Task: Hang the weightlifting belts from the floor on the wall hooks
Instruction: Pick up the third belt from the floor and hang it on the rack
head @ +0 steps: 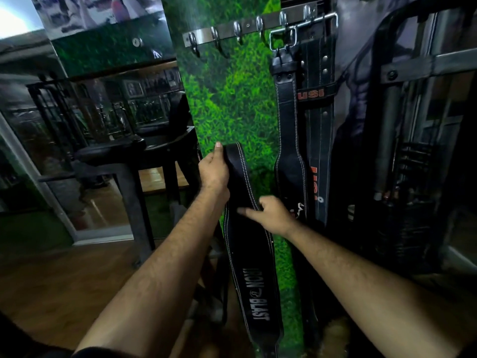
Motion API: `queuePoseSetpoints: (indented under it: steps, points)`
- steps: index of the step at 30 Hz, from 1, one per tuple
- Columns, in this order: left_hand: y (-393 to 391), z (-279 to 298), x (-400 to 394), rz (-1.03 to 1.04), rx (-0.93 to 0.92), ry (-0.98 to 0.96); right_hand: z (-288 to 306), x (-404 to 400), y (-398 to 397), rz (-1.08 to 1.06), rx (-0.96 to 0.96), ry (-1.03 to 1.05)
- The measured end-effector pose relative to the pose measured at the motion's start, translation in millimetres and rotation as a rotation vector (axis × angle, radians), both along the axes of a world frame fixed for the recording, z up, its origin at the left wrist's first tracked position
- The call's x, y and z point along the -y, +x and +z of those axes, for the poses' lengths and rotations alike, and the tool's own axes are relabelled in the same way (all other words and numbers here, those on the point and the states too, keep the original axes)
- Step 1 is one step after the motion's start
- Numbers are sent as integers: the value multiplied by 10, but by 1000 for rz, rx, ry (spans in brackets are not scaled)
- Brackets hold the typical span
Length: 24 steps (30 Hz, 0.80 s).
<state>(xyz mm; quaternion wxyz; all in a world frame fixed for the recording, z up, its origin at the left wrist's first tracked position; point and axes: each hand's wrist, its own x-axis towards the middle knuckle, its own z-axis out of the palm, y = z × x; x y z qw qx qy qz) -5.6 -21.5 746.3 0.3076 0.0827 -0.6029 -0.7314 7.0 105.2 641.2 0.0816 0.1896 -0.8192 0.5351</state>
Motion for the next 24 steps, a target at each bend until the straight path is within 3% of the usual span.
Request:
queuePoseSetpoints:
  steps: [2,4,8,13,17,19,21,24]
  points:
    - [-29,-2,15,-37,44,-8,347,105,-21,29,-65,-183]
    - [5,4,10,-49,73,6,549,209,-81,37,-112,-232]
    - [70,-16,28,-110,70,60,333,262,-27,71,-70,-290]
    - [102,-96,68,-146,55,90,-467,96,-37,85,156,-34]
    - [181,-187,79,-184,74,102,-488,-110,-58,120,289,293]
    - [189,-236,149,-206,84,101,-347,-137,24,113,303,200]
    - [216,-271,196,-228,100,71,-221,-104,-44,73,370,-27]
    - [305,-318,191,-232,63,71,-235,8,-524,128,511,-246]
